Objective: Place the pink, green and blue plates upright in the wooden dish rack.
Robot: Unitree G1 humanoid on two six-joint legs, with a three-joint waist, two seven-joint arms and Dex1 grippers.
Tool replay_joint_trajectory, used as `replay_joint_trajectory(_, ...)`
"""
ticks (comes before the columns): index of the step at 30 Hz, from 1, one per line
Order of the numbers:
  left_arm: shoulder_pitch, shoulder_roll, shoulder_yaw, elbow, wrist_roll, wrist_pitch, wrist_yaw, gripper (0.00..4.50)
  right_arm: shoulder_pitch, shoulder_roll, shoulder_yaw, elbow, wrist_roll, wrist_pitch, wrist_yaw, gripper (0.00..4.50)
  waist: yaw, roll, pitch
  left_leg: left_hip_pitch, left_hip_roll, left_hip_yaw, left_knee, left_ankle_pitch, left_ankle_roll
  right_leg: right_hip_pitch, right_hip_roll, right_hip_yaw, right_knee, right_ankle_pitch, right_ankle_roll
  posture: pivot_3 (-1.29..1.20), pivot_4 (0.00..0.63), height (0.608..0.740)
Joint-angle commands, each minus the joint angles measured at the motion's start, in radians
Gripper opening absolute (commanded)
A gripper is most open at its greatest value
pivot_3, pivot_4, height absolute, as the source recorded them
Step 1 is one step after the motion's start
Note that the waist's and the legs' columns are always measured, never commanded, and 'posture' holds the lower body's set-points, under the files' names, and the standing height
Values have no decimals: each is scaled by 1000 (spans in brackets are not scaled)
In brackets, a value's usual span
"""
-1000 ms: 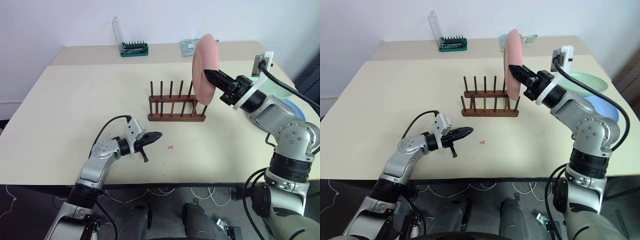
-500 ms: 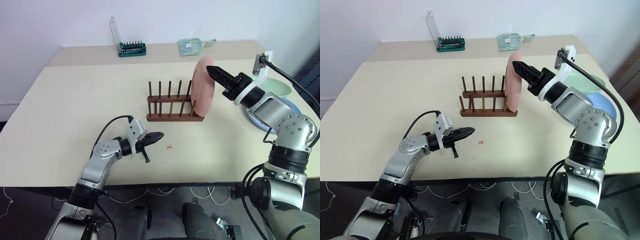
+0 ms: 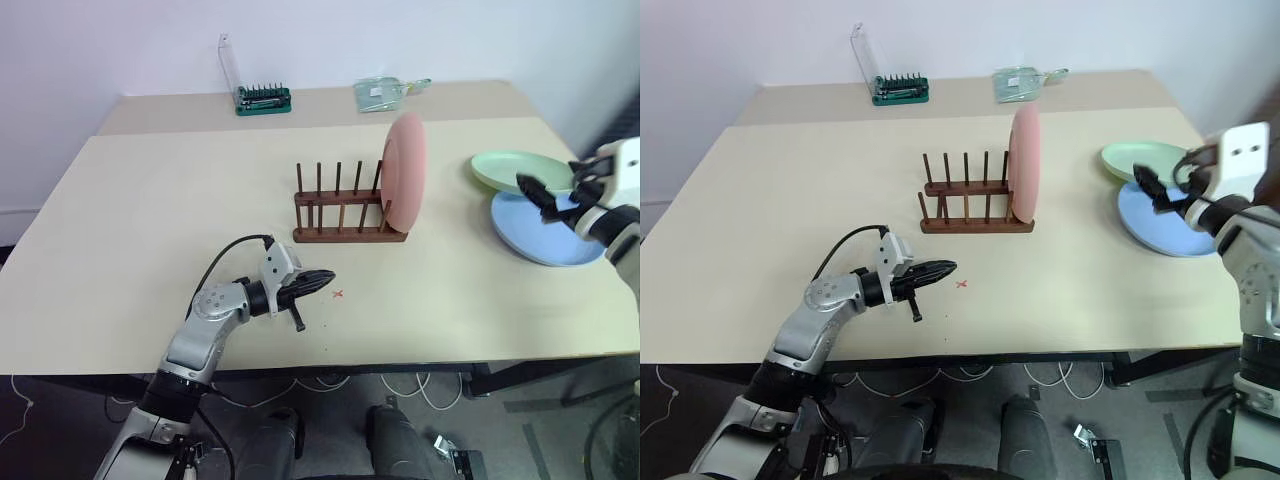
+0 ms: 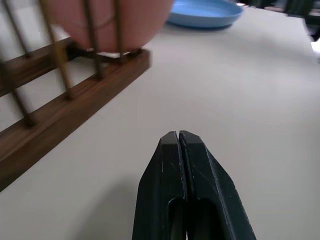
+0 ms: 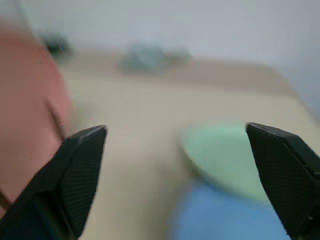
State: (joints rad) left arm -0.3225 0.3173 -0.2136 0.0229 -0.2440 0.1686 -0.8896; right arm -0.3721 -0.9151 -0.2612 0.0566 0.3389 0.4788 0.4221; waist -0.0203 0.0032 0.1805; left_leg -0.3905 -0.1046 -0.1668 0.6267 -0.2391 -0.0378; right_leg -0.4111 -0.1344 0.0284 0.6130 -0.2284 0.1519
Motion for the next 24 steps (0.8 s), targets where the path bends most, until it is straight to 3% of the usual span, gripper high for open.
replay_joint_trajectory(1, -27, -3, -3, 0, 1, -15, -11, 0, -59, -84, 175, 181, -270, -294, 52, 4452, -2, 0, 0, 0, 0, 0, 0, 0, 0, 0, 0, 0, 0, 0, 0, 0, 150, 740)
replay_joint_trajectory(9, -6, -1, 1, -22, 6, -15, 6, 0, -360, -63, 416, 736, -586, -708, 25, 4452, 2, 0, 1, 0, 0, 0, -1, 0, 0, 0, 0, 0, -1, 0, -1, 0, 150, 740)
replay_joint_trajectory(17, 43, 5, 17, -71, 6, -2, 52, 0, -595, 6, 589, 1145, -818, -820, -106, 4452, 4, -1, 1, 0, 0, -1, -1, 0, 0, 0, 0, 1, -1, 0, -1, 0, 150, 740)
replay_joint_trajectory(20, 46, 9, 19, -73, 3, -1, 59, 0, -622, 12, 612, 1194, -859, -827, -153, 3624, 4, -1, 1, 0, -1, -1, -1, 0, -1, 0, 0, 1, -1, 0, -1, 0, 150, 740)
replay_joint_trajectory(24, 44, 11, 18, -70, 1, -2, 61, 0, -629, 12, 629, 1214, -893, -846, -195, 1582, 3, -1, 1, 0, -1, -1, -1, 0, -1, 0, 0, 2, -1, 0, -1, 0, 150, 740)
